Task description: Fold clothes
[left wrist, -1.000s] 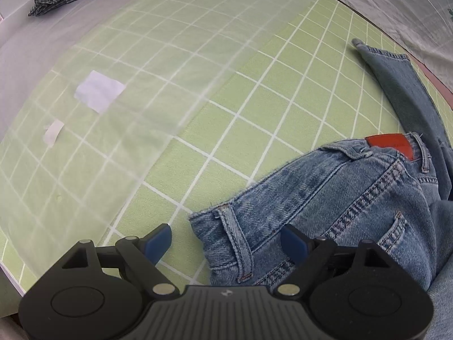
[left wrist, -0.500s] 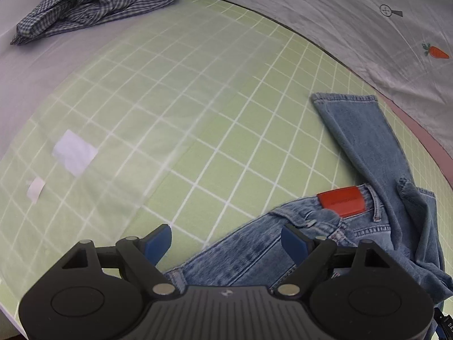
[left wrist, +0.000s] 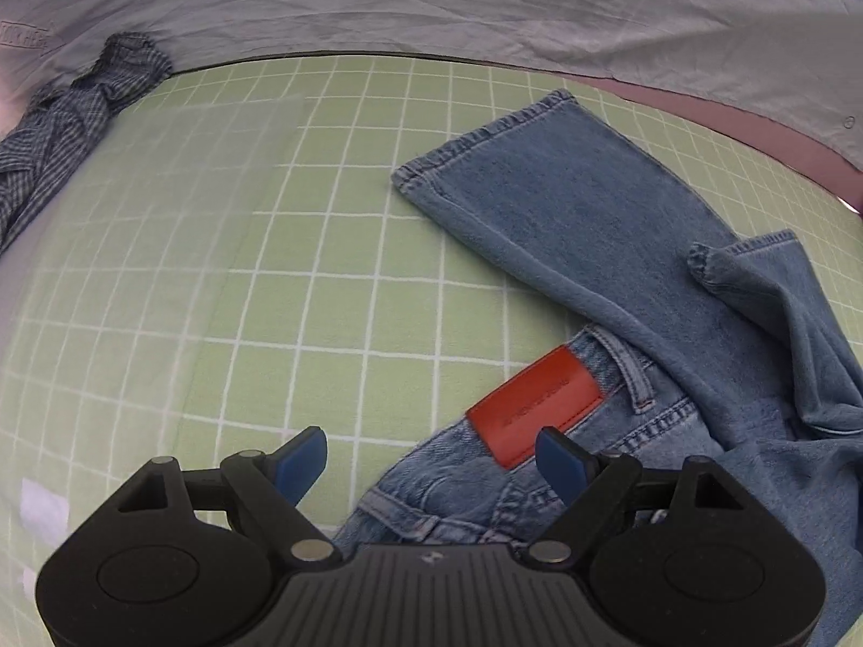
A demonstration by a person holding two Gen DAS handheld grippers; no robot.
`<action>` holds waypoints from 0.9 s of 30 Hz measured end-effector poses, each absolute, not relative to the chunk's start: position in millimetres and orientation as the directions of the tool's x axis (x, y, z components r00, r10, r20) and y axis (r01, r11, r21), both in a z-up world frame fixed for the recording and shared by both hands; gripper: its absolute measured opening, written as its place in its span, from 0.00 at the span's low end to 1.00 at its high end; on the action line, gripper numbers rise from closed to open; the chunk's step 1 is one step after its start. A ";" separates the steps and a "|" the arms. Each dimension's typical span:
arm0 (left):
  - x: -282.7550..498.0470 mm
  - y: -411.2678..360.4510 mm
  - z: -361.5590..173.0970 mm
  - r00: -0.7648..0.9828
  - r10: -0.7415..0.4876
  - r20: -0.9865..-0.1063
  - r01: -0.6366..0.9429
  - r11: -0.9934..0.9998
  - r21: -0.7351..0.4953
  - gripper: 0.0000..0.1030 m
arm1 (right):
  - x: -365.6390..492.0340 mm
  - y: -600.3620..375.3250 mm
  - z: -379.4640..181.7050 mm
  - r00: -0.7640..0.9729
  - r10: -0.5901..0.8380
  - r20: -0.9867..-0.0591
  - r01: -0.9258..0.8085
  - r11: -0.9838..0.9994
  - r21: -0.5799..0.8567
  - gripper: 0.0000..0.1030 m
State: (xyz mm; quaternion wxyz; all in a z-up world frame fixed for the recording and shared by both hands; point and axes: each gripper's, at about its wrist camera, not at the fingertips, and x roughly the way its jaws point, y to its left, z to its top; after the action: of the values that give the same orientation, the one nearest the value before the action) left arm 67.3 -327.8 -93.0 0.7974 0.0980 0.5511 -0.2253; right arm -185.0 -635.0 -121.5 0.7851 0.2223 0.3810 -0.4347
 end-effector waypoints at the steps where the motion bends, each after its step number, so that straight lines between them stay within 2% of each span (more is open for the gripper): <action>1: 69.0 -332.6 -93.0 0.274 -0.277 -0.921 0.483 0.868 -0.117 0.82 | -183.6 -636.0 -123.7 0.327 -0.508 -0.797 0.854 0.521 0.019 0.65; 6: 69.8 -372.7 -104.3 0.238 -0.311 -0.920 0.576 0.808 -0.124 0.82 | -174.4 -635.7 -134.7 0.300 -0.493 -0.817 0.846 0.533 -0.011 0.65; 13: 67.0 -396.3 -119.6 0.211 -0.325 -0.922 0.605 0.784 -0.137 0.80 | -174.1 -638.0 -137.7 0.296 -0.486 -0.822 0.843 0.537 -0.014 0.67; 16: 66.0 -397.3 -120.9 0.205 -0.343 -0.917 0.609 0.778 -0.155 0.69 | -172.8 -637.9 -138.6 0.293 -0.486 -0.823 0.841 0.541 -0.020 0.67; 17: 64.6 -398.2 -120.8 0.207 -0.351 -0.913 0.617 0.771 -0.156 0.59 | -172.2 -637.6 -138.8 0.292 -0.487 -0.823 0.839 0.543 -0.024 0.67; 18: 63.0 -399.3 -120.5 0.209 -0.358 -0.910 0.626 0.764 -0.156 0.55 | -171.5 -637.2 -139.0 0.290 -0.488 -0.823 0.838 0.545 -0.028 0.67; 19: 60.3 -401.2 -119.4 0.211 -0.365 -0.907 0.641 0.752 -0.154 0.46 | -170.9 -637.1 -139.2 0.289 -0.489 -0.823 0.837 0.546 -0.030 0.67; 22: 53.1 -407.4 -116.1 0.189 -0.398 -0.898 0.667 0.723 -0.180 0.08 | -169.8 -637.6 -139.0 0.287 -0.490 -0.824 0.837 0.546 -0.033 0.67; 25: 46.5 -411.5 -113.0 0.261 -0.357 -0.897 0.651 0.751 -0.109 0.08 | -167.9 -638.1 -138.0 0.285 -0.491 -0.823 0.833 0.552 -0.041 0.66; 26: 45.7 -410.6 -110.6 0.291 -0.344 -0.892 0.646 0.759 -0.082 0.03 | -166.4 -638.1 -137.6 0.284 -0.492 -0.823 0.830 0.555 -0.045 0.66; 27: 47.6 -407.2 -107.0 0.322 -0.331 -0.887 0.631 0.773 -0.060 0.03 | -164.9 -638.1 -137.3 0.283 -0.493 -0.823 0.828 0.559 -0.050 0.66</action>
State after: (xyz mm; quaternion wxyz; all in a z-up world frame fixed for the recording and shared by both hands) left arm 47.6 -407.2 -107.0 0.7991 0.1503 0.4982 -0.3011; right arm -164.9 -638.1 -137.3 0.7759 0.1988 0.4212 -0.4255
